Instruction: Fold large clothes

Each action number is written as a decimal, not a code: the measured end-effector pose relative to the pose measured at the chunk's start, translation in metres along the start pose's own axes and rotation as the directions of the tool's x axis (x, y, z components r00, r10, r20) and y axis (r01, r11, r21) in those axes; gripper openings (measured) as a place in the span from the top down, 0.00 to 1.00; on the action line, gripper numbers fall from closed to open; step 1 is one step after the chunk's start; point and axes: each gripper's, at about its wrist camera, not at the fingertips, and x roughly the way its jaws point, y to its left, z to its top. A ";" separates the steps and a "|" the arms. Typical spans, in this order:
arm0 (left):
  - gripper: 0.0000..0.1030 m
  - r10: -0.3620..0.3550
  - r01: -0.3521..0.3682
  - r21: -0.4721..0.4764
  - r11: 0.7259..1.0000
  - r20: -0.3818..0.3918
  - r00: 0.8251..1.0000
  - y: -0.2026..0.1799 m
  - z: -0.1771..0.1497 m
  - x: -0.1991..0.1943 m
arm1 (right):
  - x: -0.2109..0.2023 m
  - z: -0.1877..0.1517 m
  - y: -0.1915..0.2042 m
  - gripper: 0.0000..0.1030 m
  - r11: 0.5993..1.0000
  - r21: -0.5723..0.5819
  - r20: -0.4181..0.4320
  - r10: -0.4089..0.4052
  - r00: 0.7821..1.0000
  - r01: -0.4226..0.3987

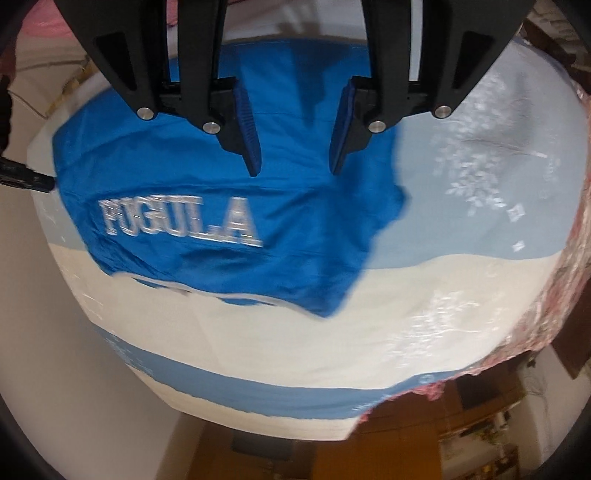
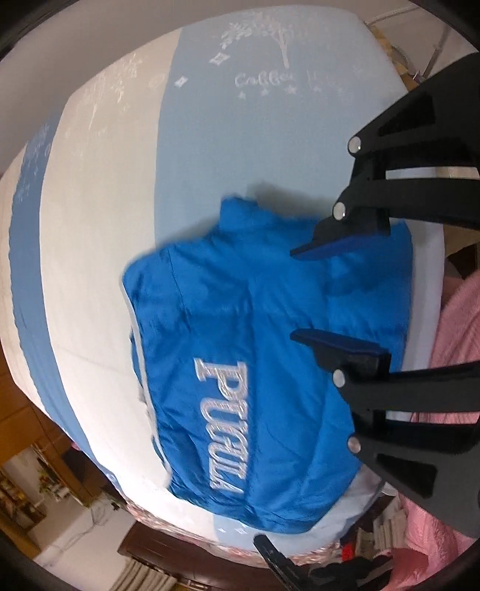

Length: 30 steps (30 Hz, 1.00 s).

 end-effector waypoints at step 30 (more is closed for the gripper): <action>0.42 0.092 -0.093 -0.028 0.995 -0.005 0.996 0.017 -0.012 0.005 | 0.009 -0.001 -0.033 0.70 0.996 0.082 -0.021 -0.018 1.000 0.020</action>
